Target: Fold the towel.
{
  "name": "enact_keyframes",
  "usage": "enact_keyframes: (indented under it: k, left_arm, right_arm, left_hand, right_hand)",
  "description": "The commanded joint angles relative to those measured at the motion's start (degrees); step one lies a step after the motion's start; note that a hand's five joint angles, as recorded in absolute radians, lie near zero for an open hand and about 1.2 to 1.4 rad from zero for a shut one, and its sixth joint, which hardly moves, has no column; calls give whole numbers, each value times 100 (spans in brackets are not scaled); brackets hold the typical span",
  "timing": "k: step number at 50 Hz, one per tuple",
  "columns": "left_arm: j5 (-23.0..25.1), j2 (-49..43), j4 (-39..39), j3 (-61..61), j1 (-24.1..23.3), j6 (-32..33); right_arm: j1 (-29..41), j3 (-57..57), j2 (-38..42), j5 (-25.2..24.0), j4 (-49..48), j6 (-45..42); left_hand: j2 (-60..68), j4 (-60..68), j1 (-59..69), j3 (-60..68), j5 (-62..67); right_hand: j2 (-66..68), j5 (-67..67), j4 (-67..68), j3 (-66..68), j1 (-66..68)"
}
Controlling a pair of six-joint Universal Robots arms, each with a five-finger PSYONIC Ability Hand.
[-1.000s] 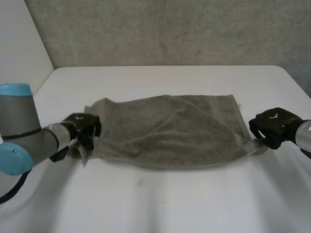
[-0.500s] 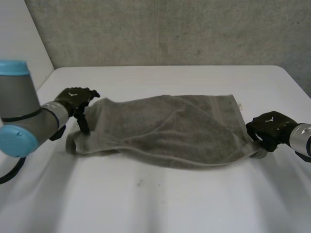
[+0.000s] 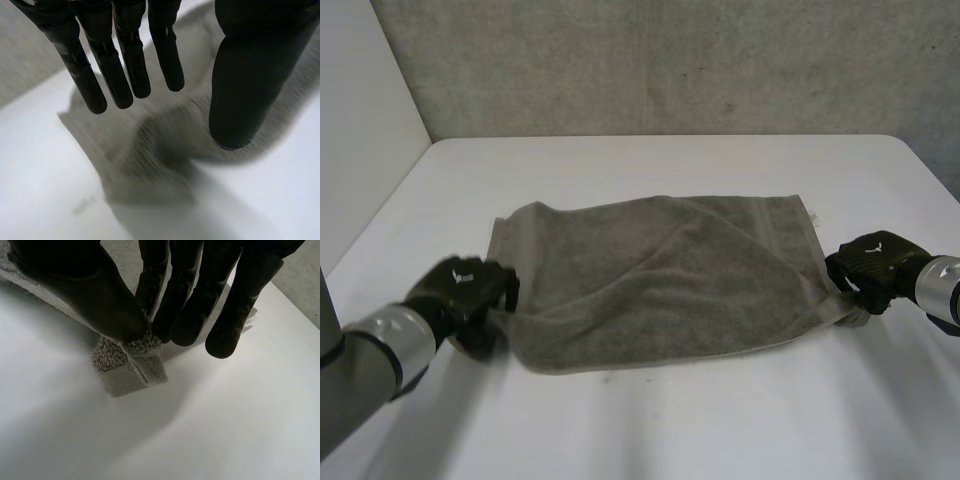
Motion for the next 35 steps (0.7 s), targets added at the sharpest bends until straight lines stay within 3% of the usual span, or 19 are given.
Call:
enact_keyframes:
  k: [1, 11, 19, 27, 35]
  left_arm:
    - [1, -24, -41, -522, 10, 144]
    - [-8, -490, 197, -478, 81, 144]
    - [-78, -956, 557, -127, 98, 135]
    - [-78, -719, 452, -100, -25, 56]
    - [-43, 450, 188, -382, -113, 30]
  right_arm:
    - [0, 2, 0, 0, 0, 0]
    - [0, 28, 0, 0, 0, -9]
    - [0, 54, 9, -9, 0, -26]
    - [-9, 72, 18, -9, -9, -44]
    - [-9, 63, 18, -9, -9, -61]
  left_hand:
    - [803, 805, 803, 805, 814]
    - [567, 569, 568, 570, 579]
    - [-492, -491, -492, -490, -481]
    - [483, 485, 484, 486, 494]
    - [1661, 1663, 1661, 1663, 1672]
  right_hand:
    - [459, 359, 340, 360, 452]
    - [459, 359, 340, 360, 452]
    - [459, 359, 340, 360, 452]
    - [459, 359, 340, 360, 452]
    - [459, 359, 340, 360, 452]
